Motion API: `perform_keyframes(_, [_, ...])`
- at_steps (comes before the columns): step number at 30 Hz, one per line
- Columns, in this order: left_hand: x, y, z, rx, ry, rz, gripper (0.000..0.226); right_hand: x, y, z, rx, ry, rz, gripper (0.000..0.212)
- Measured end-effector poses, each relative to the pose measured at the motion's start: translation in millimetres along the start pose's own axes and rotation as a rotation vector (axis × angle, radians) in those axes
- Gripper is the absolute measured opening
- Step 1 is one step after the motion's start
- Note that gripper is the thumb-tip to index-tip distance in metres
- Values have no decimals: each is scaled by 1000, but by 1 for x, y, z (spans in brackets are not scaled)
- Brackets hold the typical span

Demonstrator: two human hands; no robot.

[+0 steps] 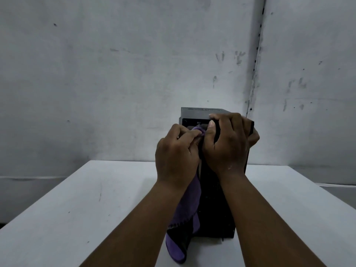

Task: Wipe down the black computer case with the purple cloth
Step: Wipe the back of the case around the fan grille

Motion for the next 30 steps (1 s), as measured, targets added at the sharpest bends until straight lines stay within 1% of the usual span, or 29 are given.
perform_keyframes(6, [0,-1,-1,-16,13,-8,16,0,0,1,-5,2,1,21])
perform_keyframes(21, [7,1,-6,17,48,45,16,1,1,-2,3,19,21,21])
perform_keyframes(30, [4,0,-1,9,-15,54,16,1,2,-1,7,-4,10,22])
Point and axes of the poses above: each hand's wrist, its own x-axis away from the middle knuckle, its own z-axis out of the back of the hand, y = z × x, the point moved 2 cm from there along -x, towards the middle knuckle, and after that the axes turned 3 degrees about -x, right-handed, at the moved point
